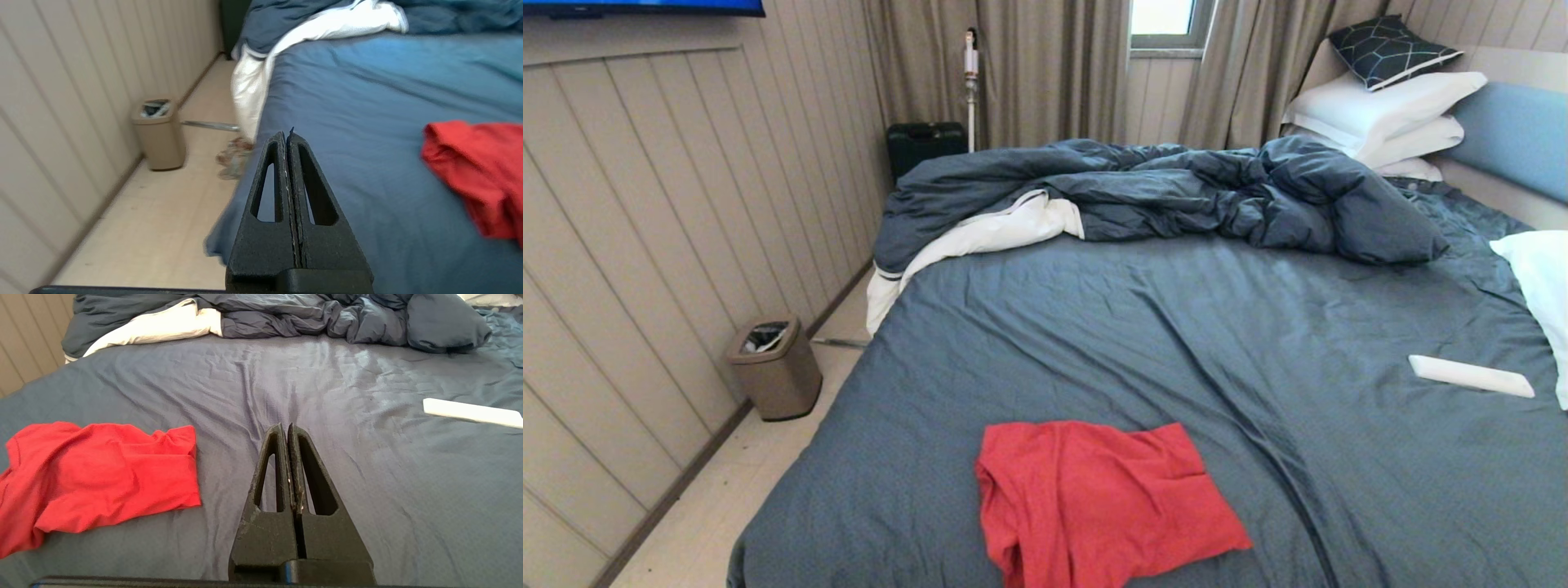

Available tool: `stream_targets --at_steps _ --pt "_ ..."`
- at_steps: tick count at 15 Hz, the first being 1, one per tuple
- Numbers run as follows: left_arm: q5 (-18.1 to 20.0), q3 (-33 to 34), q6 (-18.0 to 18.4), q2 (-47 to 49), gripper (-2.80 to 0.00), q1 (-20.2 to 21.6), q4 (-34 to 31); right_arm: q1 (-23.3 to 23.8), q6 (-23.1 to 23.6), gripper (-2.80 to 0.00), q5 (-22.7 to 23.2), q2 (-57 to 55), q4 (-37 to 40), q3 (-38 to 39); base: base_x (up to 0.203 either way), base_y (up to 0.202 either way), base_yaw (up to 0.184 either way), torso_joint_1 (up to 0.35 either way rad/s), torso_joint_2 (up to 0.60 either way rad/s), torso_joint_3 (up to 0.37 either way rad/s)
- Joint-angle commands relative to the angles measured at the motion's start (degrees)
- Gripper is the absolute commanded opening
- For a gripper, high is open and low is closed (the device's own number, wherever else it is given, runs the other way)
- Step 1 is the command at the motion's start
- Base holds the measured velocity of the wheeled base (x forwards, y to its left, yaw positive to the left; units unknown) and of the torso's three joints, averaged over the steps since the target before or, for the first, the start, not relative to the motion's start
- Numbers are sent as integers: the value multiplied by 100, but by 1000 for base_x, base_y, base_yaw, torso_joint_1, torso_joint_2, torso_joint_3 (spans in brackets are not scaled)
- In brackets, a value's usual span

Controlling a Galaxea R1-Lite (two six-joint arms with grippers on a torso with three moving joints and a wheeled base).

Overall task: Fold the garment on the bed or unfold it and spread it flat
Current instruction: Unford the red T-shirt

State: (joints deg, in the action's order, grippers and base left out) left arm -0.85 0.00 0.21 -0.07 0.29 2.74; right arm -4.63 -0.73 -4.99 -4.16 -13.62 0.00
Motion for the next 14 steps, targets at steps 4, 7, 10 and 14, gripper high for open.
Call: stream_targets --at_steps 4,7,10,14 --pt "3 0 116 7 -280 4 5 -3 11 -280 108 -17 227 0 0 0 0 0 0 0" --pt "56 0 339 7 -280 5 -110 -3 3 -280 112 -15 360 0 0 0 0 0 0 0" --pt "41 0 380 7 -280 -3 -99 -3 241 -280 141 -24 369 0 0 0 0 0 0 0" --pt "45 0 124 7 -280 -20 -19 -3 275 -280 331 -24 579 0 0 0 0 0 0 0"
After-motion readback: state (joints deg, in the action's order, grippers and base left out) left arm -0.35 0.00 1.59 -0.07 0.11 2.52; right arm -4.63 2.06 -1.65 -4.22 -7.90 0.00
